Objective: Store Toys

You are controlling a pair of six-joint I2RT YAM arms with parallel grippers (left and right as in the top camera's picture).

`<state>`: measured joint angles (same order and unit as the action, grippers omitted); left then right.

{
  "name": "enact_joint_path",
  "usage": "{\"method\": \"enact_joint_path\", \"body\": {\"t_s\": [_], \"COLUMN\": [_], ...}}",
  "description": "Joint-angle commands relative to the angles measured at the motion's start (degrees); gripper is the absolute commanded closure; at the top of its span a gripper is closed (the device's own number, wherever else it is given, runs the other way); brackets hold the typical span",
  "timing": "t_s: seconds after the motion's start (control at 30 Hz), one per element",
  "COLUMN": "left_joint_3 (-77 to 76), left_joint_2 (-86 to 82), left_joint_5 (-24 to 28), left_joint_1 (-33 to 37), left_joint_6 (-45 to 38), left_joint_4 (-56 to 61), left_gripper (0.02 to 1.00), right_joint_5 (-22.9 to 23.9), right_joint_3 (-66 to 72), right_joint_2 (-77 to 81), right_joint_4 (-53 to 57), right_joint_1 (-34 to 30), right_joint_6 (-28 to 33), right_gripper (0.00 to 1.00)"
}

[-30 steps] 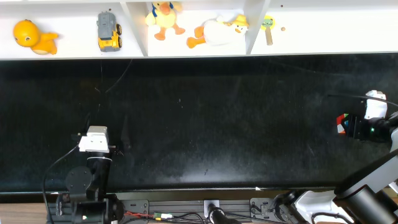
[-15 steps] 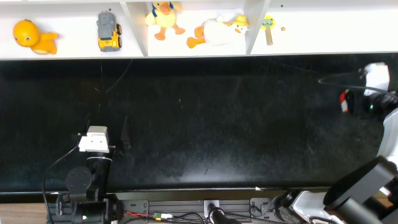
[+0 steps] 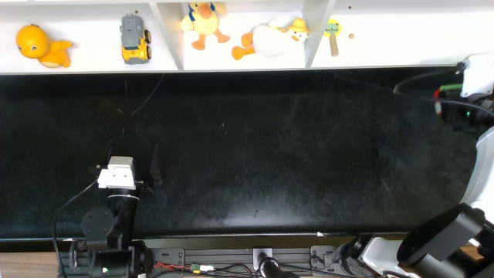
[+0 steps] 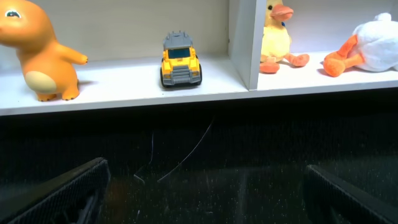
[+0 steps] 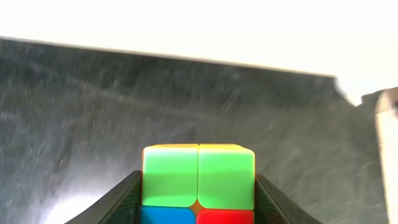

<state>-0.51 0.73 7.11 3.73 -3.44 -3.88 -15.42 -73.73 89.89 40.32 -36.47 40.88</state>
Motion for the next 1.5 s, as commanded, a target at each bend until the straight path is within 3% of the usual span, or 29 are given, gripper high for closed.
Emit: {"method": "enact_joint_path", "body": {"t_s": [0.03,0.57,1.03,1.13,1.2,1.23,1.5], "left_joint_3": [0.0,0.0,0.0,0.0,0.0,0.0,0.0], "left_joint_2": [-0.6,-0.6,-0.6,-0.6,-0.6,-0.6,-0.6], "left_joint_5": [0.6,0.6,0.6,0.6,0.6,0.6,0.6], "left_joint_1": [-0.5,-0.5,-0.5,-0.5,-0.5,-0.5,-0.5], "left_joint_6": [-0.7,-0.7,-0.7,-0.7,-0.7,-0.7,-0.7], "left_joint_4": [-0.3,-0.3,-0.3,-0.3,-0.3,-0.3,-0.3], "left_gripper": [0.02,0.02,0.02,0.023,0.023,0.02,0.02], "right_joint_5": [-0.2,-2.0,-4.7,-4.9,-4.9,-4.9,3.7], "right_joint_3": [-6.3,-22.2,-24.8,-24.8,-24.8,-24.8,-20.1], "right_joint_2": [1.7,18.2,23.3,23.3,23.3,23.3,19.5], "right_joint_4": [-0.8,-0.8,-5.6,-6.5,-6.6,-6.6,-5.9], "right_joint_1": [0.8,7.5,10.3,10.2,10.2,10.2,9.0], "right_joint_6": [-3.1,-11.3,-16.9,-18.6,-19.6,-19.9,-19.9], "right_gripper": [0.47,0.472,0.441,0.286,0.04,0.003,0.003]}}
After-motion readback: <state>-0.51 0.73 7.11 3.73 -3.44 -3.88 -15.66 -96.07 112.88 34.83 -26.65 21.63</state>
